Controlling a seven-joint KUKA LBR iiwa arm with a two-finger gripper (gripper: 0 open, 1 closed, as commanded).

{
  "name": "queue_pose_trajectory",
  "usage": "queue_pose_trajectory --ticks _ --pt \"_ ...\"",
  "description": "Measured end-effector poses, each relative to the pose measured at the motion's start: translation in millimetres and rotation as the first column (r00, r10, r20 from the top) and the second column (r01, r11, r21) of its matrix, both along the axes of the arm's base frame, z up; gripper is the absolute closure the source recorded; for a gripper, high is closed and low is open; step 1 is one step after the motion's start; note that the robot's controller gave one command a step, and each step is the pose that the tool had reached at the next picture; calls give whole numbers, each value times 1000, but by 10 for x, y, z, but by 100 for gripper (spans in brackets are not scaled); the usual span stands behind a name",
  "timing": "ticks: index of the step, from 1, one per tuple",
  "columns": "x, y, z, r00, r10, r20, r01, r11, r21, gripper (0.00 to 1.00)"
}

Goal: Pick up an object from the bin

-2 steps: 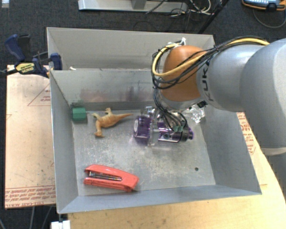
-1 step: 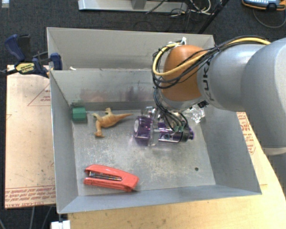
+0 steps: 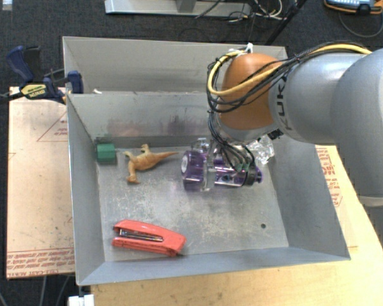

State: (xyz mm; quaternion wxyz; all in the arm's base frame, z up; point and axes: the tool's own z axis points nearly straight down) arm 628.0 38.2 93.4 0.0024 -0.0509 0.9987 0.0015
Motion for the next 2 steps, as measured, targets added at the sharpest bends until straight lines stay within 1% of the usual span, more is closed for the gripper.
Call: queue_pose_trajectory --ticks 1,2 --pt "14 0 63 1000 0 4 0 1000 0 100" --pt "0 -1 93 1000 0 -1 0 1000 0 100"
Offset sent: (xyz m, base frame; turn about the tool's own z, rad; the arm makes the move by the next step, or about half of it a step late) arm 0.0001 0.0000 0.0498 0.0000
